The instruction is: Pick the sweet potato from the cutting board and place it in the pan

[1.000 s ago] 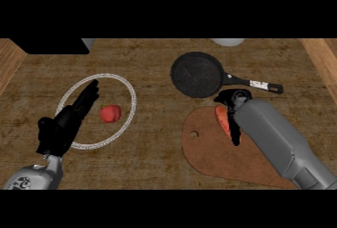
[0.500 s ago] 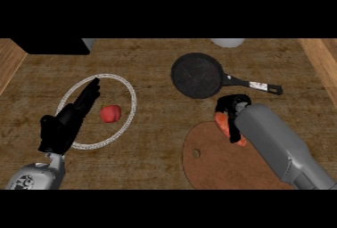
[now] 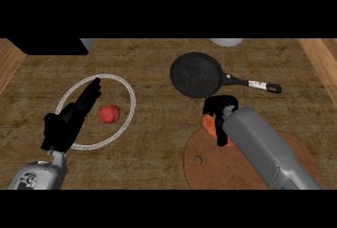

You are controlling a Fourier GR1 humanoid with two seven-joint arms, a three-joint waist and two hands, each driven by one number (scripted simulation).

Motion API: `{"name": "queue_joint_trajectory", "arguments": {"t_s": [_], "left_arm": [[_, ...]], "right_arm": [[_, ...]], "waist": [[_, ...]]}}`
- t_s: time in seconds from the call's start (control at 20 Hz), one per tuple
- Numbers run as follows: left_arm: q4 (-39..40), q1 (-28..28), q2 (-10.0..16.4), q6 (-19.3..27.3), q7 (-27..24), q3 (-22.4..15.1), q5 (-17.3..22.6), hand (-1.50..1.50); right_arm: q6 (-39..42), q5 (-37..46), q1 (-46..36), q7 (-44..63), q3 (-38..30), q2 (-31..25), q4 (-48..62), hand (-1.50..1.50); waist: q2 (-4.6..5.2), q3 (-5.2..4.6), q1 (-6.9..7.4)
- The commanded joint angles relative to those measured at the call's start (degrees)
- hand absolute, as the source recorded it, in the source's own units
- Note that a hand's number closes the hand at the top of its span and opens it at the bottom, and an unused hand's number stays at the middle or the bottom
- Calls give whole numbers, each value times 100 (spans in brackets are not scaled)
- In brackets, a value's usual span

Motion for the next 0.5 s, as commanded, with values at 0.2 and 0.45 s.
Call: {"name": "queue_joint_trajectory", "arguments": {"t_s": [0.2,0.45], "left_arm": [[219,-18,-87,-119,-81,-61,68,0],[32,-56,-27,-165,86,-102,40,0]], "right_arm": [[-2988,283,131,1349,714,1047,-1607,150],[-4397,924,15,2586,1886,1061,-2574,150]], "waist": [[-54,15,207],[-89,12,285]]}}
